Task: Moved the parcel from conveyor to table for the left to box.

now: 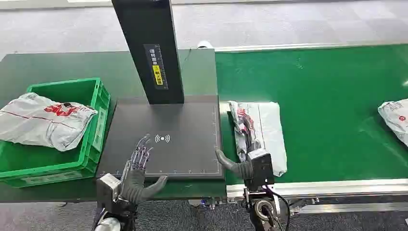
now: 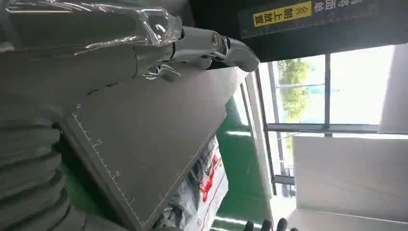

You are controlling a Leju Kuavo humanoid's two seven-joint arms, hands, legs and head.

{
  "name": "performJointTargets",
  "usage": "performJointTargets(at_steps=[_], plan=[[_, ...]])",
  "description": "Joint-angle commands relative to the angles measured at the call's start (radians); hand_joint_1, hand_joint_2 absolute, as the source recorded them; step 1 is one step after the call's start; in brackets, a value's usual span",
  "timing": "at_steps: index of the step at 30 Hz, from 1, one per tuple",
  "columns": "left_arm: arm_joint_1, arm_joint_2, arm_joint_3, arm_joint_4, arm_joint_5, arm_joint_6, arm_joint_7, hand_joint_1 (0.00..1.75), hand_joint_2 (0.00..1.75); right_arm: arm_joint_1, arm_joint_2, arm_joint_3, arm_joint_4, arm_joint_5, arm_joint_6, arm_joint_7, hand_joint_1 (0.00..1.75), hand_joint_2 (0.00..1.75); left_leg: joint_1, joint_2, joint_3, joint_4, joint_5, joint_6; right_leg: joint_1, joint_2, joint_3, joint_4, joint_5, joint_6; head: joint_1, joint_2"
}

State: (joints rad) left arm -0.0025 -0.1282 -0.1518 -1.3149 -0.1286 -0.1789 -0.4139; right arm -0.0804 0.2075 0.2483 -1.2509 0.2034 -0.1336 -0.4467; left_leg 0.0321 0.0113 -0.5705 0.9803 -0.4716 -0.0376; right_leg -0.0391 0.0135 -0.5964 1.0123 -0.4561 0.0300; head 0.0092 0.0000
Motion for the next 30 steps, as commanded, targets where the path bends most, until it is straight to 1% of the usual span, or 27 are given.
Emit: performJointTargets(at_steps=[1, 2, 3, 4, 5, 6, 7, 9, 10, 11, 12, 14, 18, 21, 28, 30], plan=[[-0.003, 0.016, -0.004, 0.033, 0.002, 0.004, -0.005, 0.0, 1.75, -0.163, -0.092, -0.108, 0.041, 0.346, -0.121, 0.193, 0.0, 1.75, -0.001, 0.0, 0.001, 0.0, 0.0, 0.003, 0.0, -0.001, 0.001, -0.001, 0.001, -0.002, 0.0, 0.0], [-0.007, 0.018, -0.006, 0.039, 0.003, 0.005, -0.006, 0.0, 1.75, -0.195, -0.097, -0.14, 0.056, 0.382, -0.105, 0.213, 0.0, 1.75, -0.001, 0.0, 0.002, -0.001, 0.0, 0.004, 0.0, -0.001, 0.002, -0.002, 0.001, -0.003, 0.0, 0.0], [-0.01, 0.019, -0.007, 0.045, 0.005, 0.006, -0.008, 0.0, 1.75, -0.225, -0.109, -0.166, 0.079, 0.416, -0.09, 0.232, 0.0, 1.75, -0.001, 0.0, 0.001, 0.0, 0.0, 0.003, 0.0, -0.001, 0.001, -0.001, 0.001, -0.002, 0.0, 0.0], [-0.011, 0.02, -0.007, 0.051, 0.008, 0.007, -0.01, 0.0, 1.75, -0.265, -0.129, -0.188, 0.123, 0.456, -0.066, 0.266, 0.0, 1.75, -0.001, 0.0, 0.0, 0.0, 0.001, 0.003, 0.0, -0.001, 0.001, -0.001, 0.001, -0.002, 0.0, 0.0], [-0.011, 0.019, -0.006, 0.053, 0.009, 0.007, -0.011, 0.0, 1.75, -0.29, -0.142, -0.201, 0.159, 0.481, -0.063, 0.279, 0.0, 1.75, -0.001, -0.001, 0.001, 0.0, 0.001, 0.004, 0.0, -0.001, 0.002, -0.002, 0.002, -0.002, 0.0, 0.0], [-0.01, 0.017, -0.005, 0.057, 0.009, 0.009, -0.012, 0.0, 1.75, -0.333, -0.173, -0.194, 0.236, 0.539, -0.047, 0.332, 0.0, 1.75, -0.001, -0.001, 0.001, 0.0, 0.001, 0.003, 0.0, -0.001, 0.002, -0.001, 0.001, -0.002, 0.0, 0.0], [-0.01, 0.017, -0.005, 0.06, 0.009, 0.009, -0.012, 0.0, 1.75, -0.353, -0.183, -0.2, 0.275, 0.545, -0.051, 0.326, 0.0, 1.75, -0.001, 0.0, 0.002, -0.001, 0.001, 0.003, 0.0, -0.001, 0.003, -0.002, 0.001, -0.002, 0.0, 0.0], [-0.008, 0.024, -0.005, 0.066, 0.01, 0.014, -0.013, 0.0, 1.75, -0.415, -0.217, -0.173, 0.405, 0.629, -0.052, 0.376, 0.0, 1.75, -0.001, 0.0, 0.003, -0.001, 0.001, 0.003, 0.0, -0.001, 0.004, -0.002, 0.001, -0.002, 0.0, 0.0], [-0.008, 0.025, -0.004, 0.066, 0.011, 0.014, -0.015, 0.0, 1.75, -0.427, -0.222, -0.166, 0.43, 0.642, -0.047, 0.382, 0.0, 1.75, -0.001, 0.0, 0.003, -0.001, 0.001, 0.003, 0.0, -0.001, 0.004, -0.002, 0.001, -0.002, 0.0, 0.0], [-0.01, 0.032, -0.005, 0.069, 0.013, 0.014, -0.017, 0.0, 1.75, -0.463, -0.229, -0.156, 0.506, 0.648, 0.014, 0.406, 0.0, 1.75, 0.0, -0.001, 0.004, -0.002, 0.001, 0.004, 0.0, -0.001, 0.005, -0.003, 0.002, -0.003, 0.0, 0.0], [-0.012, 0.033, -0.004, 0.071, 0.013, 0.015, -0.017, 0.0, 1.75, -0.479, -0.236, -0.139, 0.541, 0.665, 0.035, 0.415, 0.0, 1.75, -0.001, 0.0, 0.004, -0.001, 0.001, 0.003, 0.0, 0.0, 0.004, -0.002, 0.002, -0.002, 0.0, 0.0], [-0.014, 0.035, -0.001, 0.07, 0.015, 0.015, -0.017, 0.0, 1.75, -0.49, -0.237, -0.127, 0.574, 0.68, 0.043, 0.42, 0.0, 1.75, 0.0, 0.001, 0.004, -0.001, 0.0, 0.003, 0.0, 0.0, 0.004, -0.002, 0.002, -0.003, 0.0, 0.0], [-0.014, 0.035, -0.001, 0.07, 0.015, 0.015, -0.017, 0.0, 1.75, -0.49, -0.237, -0.127, 0.574, 0.68, 0.043, 0.42, 0.0, 1.75, 0.0, -0.002, 0.003, -0.001, 0.0, 0.003, 0.0, -0.001, 0.004, -0.002, 0.001, -0.003, 0.0, 0.0], [-0.014, 0.035, -0.001, 0.07, 0.015, 0.015, -0.017, 0.0, 1.75, -0.49, -0.237, -0.127, 0.574, 0.68, 0.043, 0.42, 0.0, 1.75, -0.001, -0.002, 0.001, 0.0, 0.0, 0.002, 0.0, -0.001, 0.002, 0.0, 0.001, -0.001, 0.0, 0.0], [-0.014, 0.035, -0.001, 0.07, 0.015, 0.015, -0.017, 0.0, 1.75, -0.49, -0.237, -0.127, 0.574, 0.68, 0.043, 0.42, 0.0, 1.75, -0.001, -0.002, 0.002, -0.001, 0.0, 0.003, 0.0, -0.001, 0.003, -0.001, 0.001, -0.003, 0.0, 0.0], [-0.014, 0.034, -0.003, 0.069, 0.014, 0.015, -0.017, 0.0, 1.75, -0.49, -0.236, -0.116, 0.578, 0.69, 0.049, 0.425, 0.0, 1.75, -0.001, -0.002, 0.001, 0.0, 0.0, 0.002, 0.0, -0.001, 0.002, -0.001, 0.001, -0.001, 0.0, 0.0]])
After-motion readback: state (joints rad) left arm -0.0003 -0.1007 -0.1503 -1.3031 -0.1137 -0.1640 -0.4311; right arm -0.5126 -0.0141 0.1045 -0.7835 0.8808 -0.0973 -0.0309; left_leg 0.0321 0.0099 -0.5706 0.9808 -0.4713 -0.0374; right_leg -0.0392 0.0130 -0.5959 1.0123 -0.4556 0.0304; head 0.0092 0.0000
